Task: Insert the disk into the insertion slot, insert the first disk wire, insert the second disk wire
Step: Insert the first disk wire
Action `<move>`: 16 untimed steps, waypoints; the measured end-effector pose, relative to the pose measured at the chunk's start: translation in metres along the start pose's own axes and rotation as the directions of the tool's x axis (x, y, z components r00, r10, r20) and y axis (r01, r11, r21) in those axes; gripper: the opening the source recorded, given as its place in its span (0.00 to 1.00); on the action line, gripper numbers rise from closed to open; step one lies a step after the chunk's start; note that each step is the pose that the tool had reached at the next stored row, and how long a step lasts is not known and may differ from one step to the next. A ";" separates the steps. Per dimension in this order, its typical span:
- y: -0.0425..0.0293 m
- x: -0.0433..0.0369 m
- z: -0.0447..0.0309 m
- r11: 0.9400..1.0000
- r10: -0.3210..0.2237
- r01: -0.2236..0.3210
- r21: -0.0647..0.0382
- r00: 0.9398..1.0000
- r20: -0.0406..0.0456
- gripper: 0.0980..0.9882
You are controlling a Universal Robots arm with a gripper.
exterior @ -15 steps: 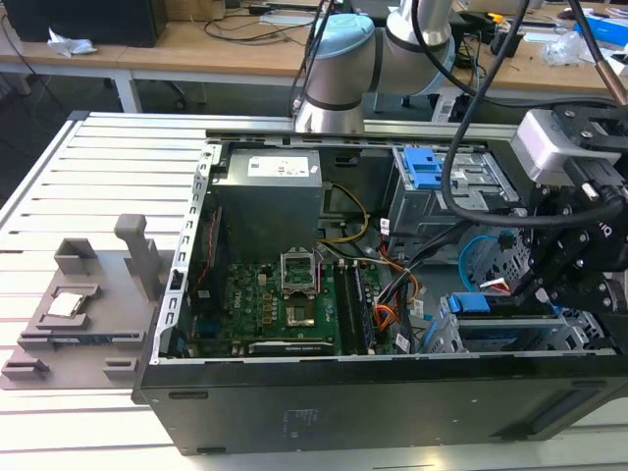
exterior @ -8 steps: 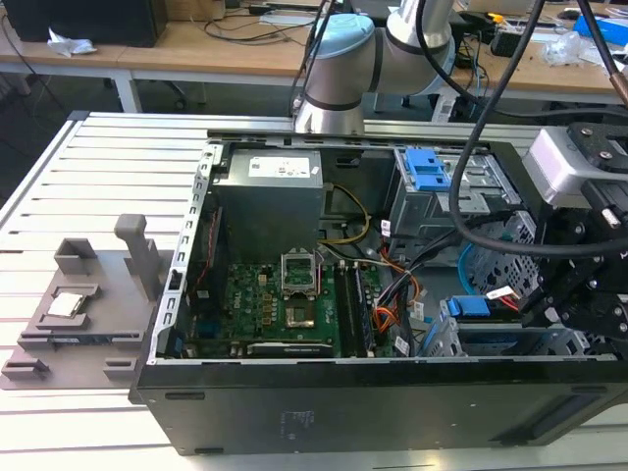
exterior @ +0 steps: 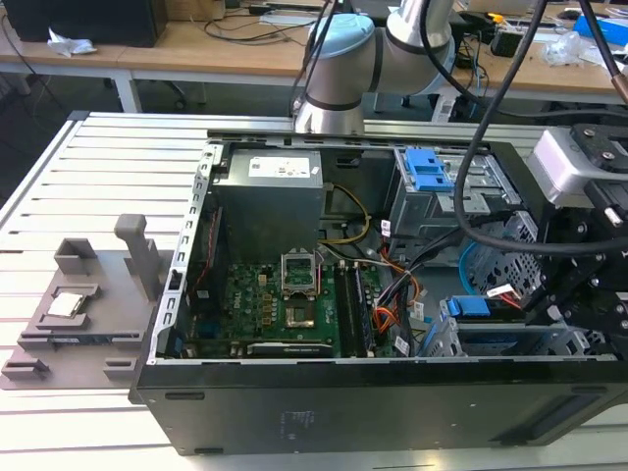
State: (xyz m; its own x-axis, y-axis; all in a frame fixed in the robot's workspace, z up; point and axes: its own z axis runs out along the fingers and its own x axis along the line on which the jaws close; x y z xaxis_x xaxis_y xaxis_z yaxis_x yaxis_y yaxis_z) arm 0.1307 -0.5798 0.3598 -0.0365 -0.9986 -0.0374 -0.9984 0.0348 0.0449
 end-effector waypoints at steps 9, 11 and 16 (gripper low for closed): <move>-0.0057 -0.0302 0.0073 1.000 -0.001 0.001 0.000 1.000 0.000 0.07; -0.0072 -0.0303 0.0093 1.000 -0.001 0.001 0.000 1.000 0.000 0.07; -0.0106 -0.0301 0.0157 1.000 -0.001 0.001 0.000 1.000 0.000 0.07</move>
State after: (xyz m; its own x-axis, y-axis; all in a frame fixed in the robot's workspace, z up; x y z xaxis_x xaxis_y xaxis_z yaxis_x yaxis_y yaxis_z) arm 0.1418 -0.5495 0.3448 -0.0358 -0.9987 -0.0373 -0.9984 0.0341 0.0453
